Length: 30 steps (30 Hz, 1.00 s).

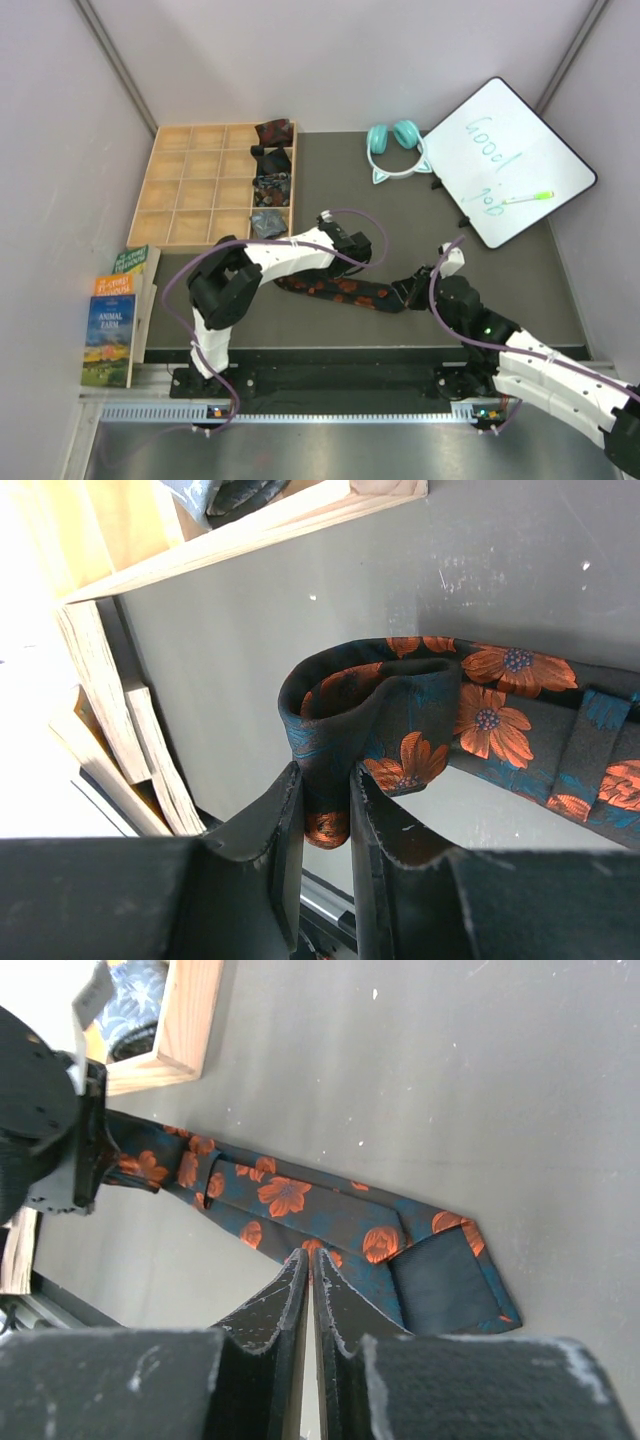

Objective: Roll the ties
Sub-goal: Roll the tie at the center of the board.

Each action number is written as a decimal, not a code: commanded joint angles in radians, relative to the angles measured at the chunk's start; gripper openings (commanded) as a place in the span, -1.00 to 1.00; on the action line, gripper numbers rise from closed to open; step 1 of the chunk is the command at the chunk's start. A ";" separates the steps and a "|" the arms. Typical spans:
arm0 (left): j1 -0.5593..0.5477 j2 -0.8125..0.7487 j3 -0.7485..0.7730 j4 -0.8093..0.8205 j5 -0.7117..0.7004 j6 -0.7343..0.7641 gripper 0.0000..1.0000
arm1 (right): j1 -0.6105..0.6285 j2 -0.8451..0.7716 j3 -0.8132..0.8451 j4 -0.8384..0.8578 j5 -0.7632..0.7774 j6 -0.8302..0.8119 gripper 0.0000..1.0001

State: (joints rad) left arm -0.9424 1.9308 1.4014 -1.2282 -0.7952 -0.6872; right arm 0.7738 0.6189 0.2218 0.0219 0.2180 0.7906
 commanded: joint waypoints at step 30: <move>-0.110 0.189 0.160 0.082 0.140 0.011 -0.59 | -0.007 -0.159 -0.068 0.015 0.069 0.038 -0.91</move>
State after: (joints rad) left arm -1.0485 2.1197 1.5517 -1.2304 -0.7231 -0.6949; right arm 0.7738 0.4702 0.1566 0.0105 0.2695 0.8234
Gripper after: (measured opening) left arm 0.257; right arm 0.047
